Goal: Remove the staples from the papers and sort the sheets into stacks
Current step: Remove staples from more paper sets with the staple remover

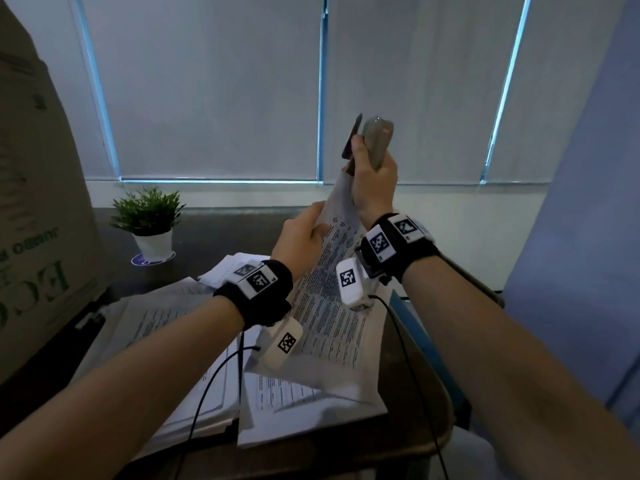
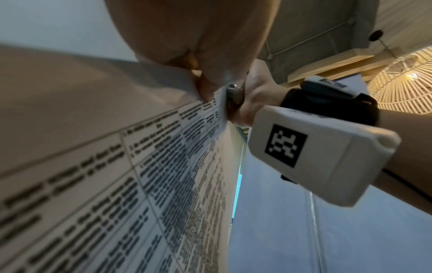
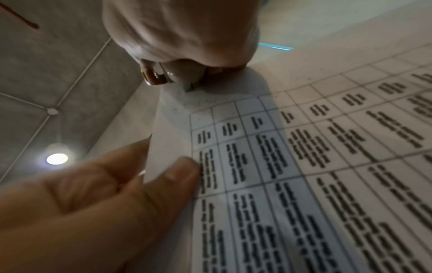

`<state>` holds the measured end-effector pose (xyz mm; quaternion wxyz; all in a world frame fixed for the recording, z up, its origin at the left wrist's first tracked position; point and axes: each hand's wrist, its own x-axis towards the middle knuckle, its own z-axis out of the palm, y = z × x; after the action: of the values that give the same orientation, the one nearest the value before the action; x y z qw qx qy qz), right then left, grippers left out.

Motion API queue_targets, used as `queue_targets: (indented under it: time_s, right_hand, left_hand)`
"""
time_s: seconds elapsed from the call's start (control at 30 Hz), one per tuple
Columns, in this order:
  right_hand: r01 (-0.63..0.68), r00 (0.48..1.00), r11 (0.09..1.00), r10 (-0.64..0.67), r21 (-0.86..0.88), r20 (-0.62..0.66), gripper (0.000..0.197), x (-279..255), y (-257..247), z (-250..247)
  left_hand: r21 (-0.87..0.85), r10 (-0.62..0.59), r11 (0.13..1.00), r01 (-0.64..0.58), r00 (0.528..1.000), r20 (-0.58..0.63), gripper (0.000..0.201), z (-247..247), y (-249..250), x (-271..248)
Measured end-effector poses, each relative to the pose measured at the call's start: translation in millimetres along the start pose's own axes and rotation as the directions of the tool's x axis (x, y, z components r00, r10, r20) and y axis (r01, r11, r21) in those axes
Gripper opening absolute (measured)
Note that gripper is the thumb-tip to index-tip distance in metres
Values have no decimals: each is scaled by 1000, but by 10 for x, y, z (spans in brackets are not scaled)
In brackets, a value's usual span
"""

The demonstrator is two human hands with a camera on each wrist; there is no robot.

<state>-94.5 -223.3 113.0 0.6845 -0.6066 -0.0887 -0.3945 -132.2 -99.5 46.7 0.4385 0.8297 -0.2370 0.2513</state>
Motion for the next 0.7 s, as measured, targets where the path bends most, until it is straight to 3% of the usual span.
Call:
queue_targets:
  time_s: [0.13,0.33,0.7]
  right_hand:
    - [28,1000,1000,-28,-5,-13,27,23,-185,-129]
    - [98,995,995,-98,25,-6,33,15,-287,-254]
    - [183,983,983,-182,8,-33,34,-109,-303,-180]
  left_hand:
    - [9,58,998,-59,997,44,46,57,233,25]
    - [17,76,997,-79,988,134,49,105,365,97]
    - [-172,61,983,-57,998,17,36,146,482,110]
